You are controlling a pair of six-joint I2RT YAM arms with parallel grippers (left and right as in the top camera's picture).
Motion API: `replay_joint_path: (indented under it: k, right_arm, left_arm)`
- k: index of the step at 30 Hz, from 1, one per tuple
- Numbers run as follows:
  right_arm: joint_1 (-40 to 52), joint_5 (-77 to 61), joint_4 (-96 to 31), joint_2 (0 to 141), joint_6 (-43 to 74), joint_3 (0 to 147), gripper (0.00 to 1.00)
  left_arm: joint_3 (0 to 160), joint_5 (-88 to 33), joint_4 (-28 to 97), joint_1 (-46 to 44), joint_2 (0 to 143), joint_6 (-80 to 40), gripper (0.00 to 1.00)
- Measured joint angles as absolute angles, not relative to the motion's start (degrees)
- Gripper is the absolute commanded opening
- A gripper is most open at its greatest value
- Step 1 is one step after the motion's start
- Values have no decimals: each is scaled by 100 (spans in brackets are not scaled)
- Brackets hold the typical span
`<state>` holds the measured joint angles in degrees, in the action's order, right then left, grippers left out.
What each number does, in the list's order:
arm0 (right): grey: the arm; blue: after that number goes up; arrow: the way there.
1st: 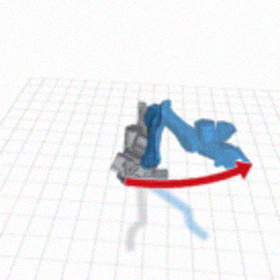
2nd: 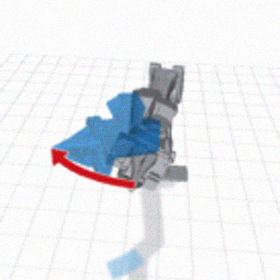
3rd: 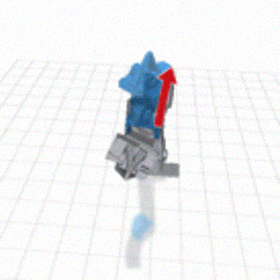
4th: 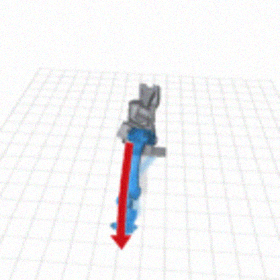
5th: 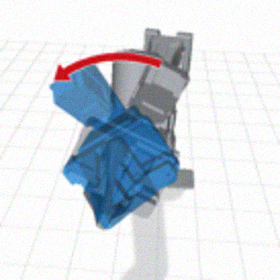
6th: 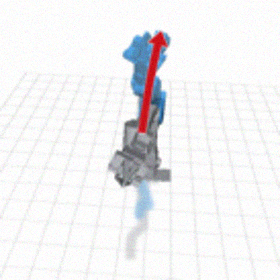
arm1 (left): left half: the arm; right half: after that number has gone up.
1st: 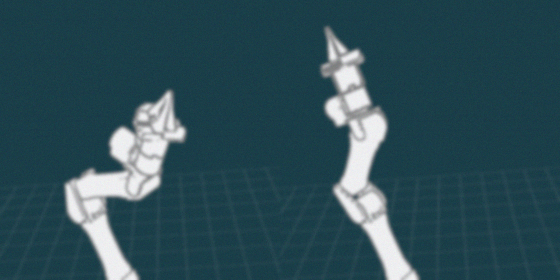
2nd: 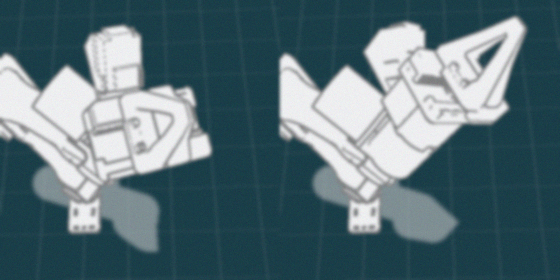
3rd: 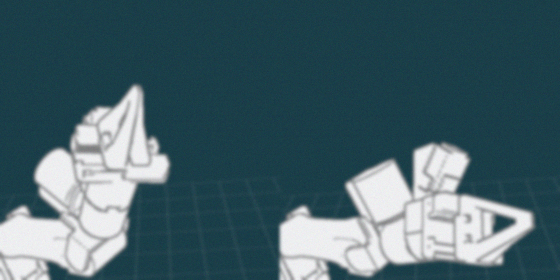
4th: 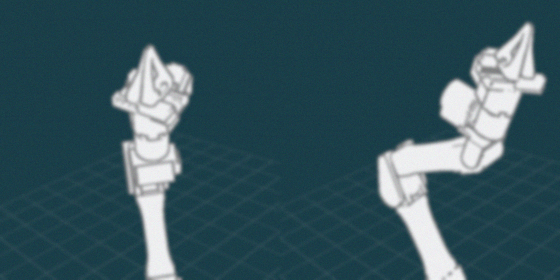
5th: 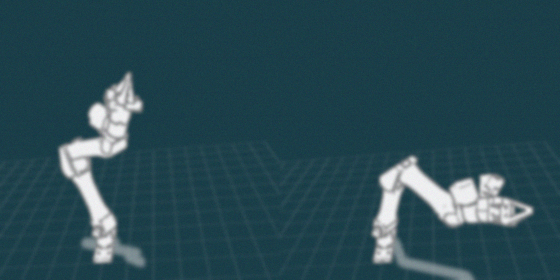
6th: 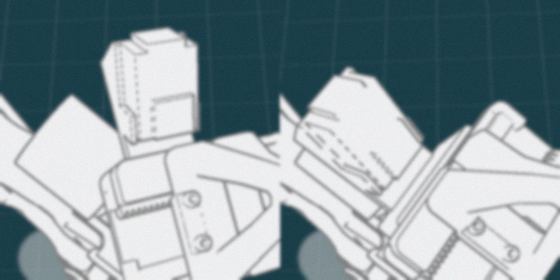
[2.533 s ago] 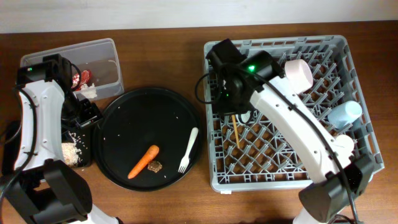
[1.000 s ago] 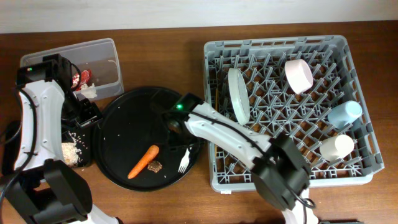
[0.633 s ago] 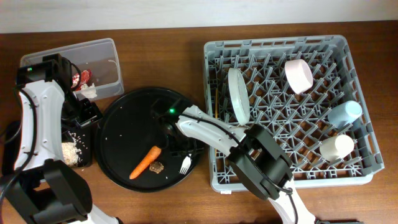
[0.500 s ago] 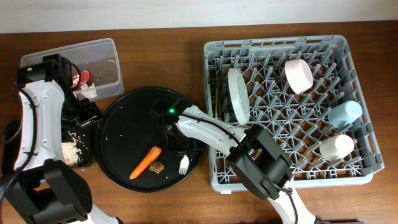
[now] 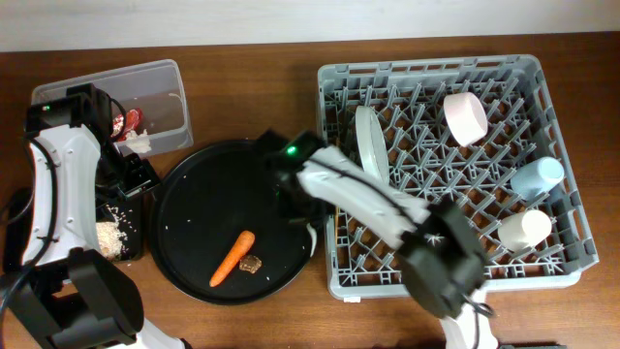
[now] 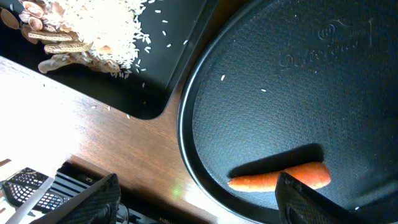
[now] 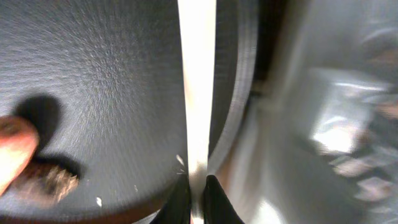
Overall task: Sort waste into correct bins and load items into the dishwasher rack
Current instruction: 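Grasp the white fork and place it in the rack's front edge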
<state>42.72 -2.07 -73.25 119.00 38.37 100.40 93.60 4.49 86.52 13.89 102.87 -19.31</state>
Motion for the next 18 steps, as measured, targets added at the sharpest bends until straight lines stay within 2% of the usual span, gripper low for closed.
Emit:
replay_joint_path:
  k: [2, 3, 6, 10, 11, 18]
  right_arm:
    - [4119, 40, -7590, 11395, 3712, 10051, 8]
    - [4029, 152, -7701, 11091, 3610, 10064, 14]
    - [3789, 325, -7935, 10608, 3253, 10154, 15]
    - [3706, 388, -7964, 10637, 3015, 10036, 16]
    - [3706, 386, -7819, 10654, 2976, 9863, 26]
    - [3706, 410, -7559, 10742, 2921, 9437, 28]
  left_arm:
    - [9360, 451, 8652, 1389, 10287, -1929, 79]
    - [9360, 449, 8652, 1391, 10287, -1929, 79]
    - [9360, 449, 8650, 1389, 10287, -1929, 79]
    - [9362, 449, 8652, 1389, 10287, -1929, 79]
    - [9360, 451, 8652, 1389, 10287, -1929, 79]
    - [9360, 449, 8652, 1389, 10287, -1931, 79]
